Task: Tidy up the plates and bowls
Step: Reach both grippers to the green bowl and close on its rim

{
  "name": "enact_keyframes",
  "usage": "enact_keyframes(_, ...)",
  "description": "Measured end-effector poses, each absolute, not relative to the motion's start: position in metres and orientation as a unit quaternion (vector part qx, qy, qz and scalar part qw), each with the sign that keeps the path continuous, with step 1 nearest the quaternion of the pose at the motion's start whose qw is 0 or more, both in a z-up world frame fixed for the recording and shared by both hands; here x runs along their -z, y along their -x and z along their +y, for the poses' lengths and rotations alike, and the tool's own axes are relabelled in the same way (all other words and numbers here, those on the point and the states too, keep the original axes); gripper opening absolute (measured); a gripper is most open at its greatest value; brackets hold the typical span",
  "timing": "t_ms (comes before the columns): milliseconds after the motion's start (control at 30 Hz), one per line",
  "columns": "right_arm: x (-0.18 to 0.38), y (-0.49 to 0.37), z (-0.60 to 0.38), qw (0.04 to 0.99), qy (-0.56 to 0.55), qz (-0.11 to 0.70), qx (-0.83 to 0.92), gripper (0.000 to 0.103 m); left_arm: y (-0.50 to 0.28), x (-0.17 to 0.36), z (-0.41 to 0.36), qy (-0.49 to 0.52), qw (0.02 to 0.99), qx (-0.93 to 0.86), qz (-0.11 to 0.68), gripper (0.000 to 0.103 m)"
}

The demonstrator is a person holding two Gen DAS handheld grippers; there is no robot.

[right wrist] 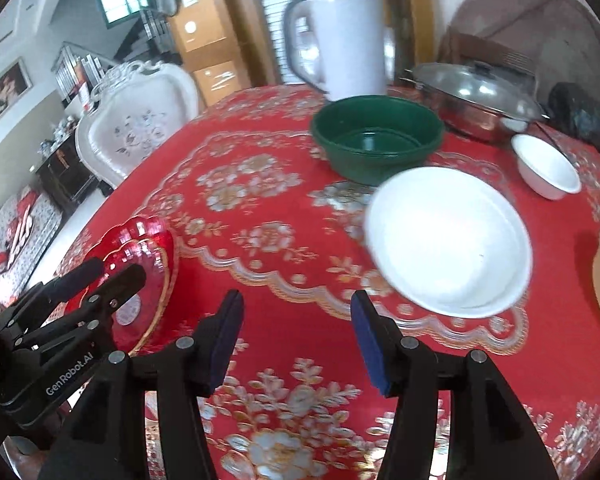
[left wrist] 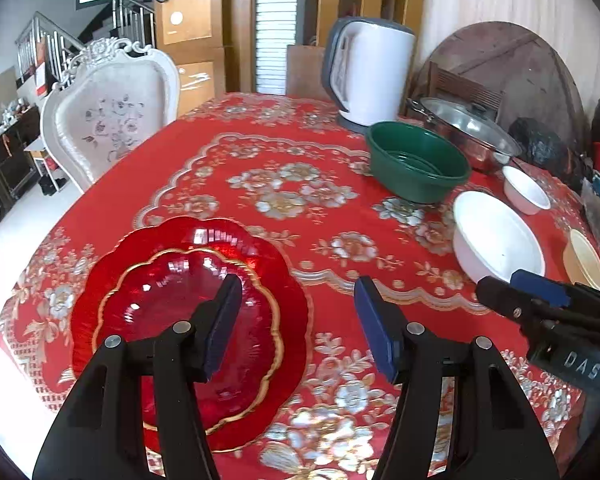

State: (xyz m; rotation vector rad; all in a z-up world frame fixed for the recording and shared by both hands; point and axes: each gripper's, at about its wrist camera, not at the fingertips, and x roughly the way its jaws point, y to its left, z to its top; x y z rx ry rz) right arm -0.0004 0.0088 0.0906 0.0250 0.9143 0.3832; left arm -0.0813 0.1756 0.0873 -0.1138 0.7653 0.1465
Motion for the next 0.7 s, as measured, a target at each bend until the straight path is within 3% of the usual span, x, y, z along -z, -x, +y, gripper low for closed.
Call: enact_keyframes(700,-0.121,-0.085,-0.076,0.885,-0.105,0.428,-0.15,0.068,-0.02,-0.13,0.126,0.048,0.924,-0.019,0.378,0.059)
